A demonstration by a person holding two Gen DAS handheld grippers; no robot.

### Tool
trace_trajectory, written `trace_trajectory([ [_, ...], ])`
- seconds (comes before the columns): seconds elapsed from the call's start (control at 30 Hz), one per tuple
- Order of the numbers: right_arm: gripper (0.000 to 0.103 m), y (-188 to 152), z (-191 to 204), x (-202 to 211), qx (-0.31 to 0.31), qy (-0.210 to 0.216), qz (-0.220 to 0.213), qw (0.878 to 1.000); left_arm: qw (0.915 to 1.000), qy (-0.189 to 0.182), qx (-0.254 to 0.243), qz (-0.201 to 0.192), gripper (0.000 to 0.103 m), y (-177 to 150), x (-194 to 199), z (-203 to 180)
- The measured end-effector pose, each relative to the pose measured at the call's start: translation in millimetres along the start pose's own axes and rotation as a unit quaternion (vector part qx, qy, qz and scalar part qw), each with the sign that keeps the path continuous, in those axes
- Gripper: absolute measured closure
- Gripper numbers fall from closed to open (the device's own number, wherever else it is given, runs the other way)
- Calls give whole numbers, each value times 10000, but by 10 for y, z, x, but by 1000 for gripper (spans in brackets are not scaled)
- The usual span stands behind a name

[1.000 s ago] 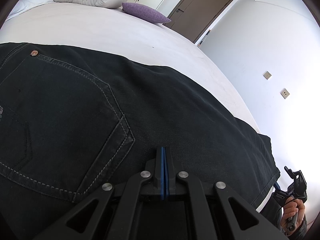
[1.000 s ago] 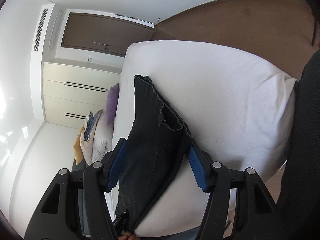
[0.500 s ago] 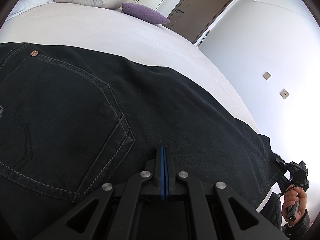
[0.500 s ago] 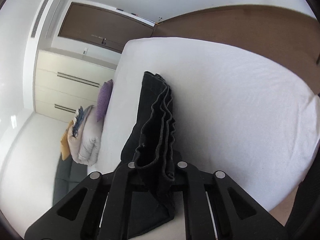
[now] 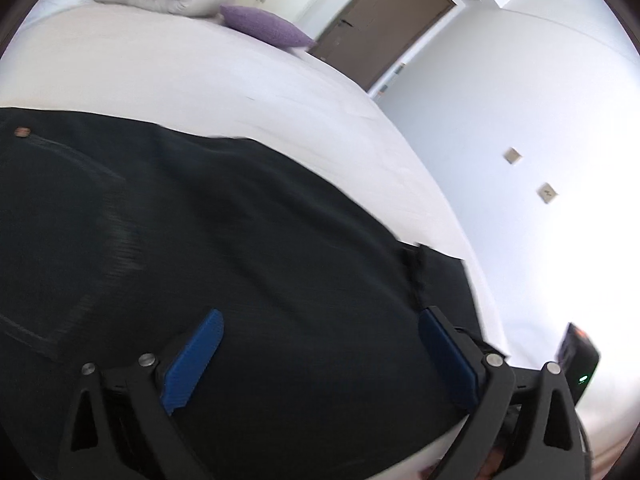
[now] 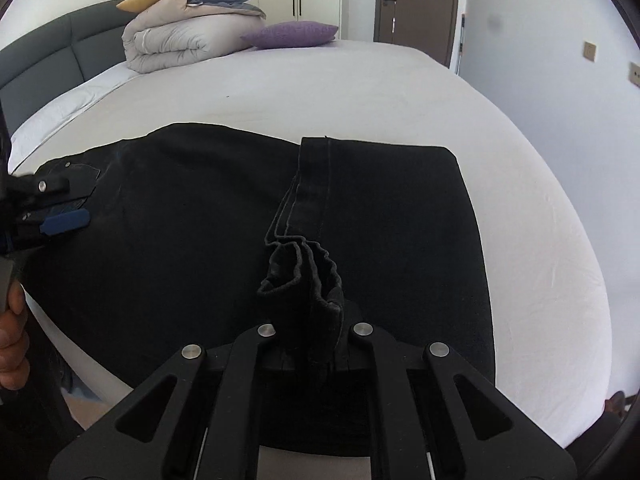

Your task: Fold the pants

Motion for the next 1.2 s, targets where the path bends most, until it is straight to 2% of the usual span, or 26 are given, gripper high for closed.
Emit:
trace_trajectory([
  [0.07,96,-24,-12,9,43,-62,-66,9999,9992,-263,116,287,3,-40,-171,-212],
  [0.23,96,-35,145,142,510,-414,-370,9972,9926,-626,368,972,3,-77,-595,-609],
  [0.37,96,-64,294,276,964,-691,-615,9910,9883,-641,455,1308,3,-92,-833,-771],
  [0.5,96,-31,428,390,1309,-830,-810,9846,9866,-606,507,1430,5,-68,-947,-797],
  [0.57,96,-70,533,477,1511,-853,-882,9809,9854,-648,496,1492,19,-69,-946,-798],
  [0.6,96,-67,606,496,1614,-835,-910,9791,9843,-677,519,1543,35,-78,-946,-787],
  [0.63,96,-82,650,529,1693,-811,-927,9778,9830,-693,557,1606,58,-89,-944,-759],
  [0.7,96,-217,813,661,1902,-739,-971,9741,9822,-671,599,1647,81,-82,-914,-673],
  [0.83,96,-239,1113,714,2267,-499,-992,9676,9863,-616,474,1455,91,98,-706,-485],
  [1.0,96,-141,1651,723,2752,-115,-1044,9556,9923,-210,116,1216,91,406,-390,-179],
  [1.2,96,-101,2341,559,2983,533,-886,9488,9940,284,130,1045,92,646,-130,346],
])
Point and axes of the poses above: each gripper's, at about its wrist camera, not at the fingertips, and x roughly against the way its jaws point, z to its left, y to its top, the point moved 10 cm from there along -x, roughly the way its jaws point, and after that the axes turned 4 degrees about x, right-handed, at the moved point
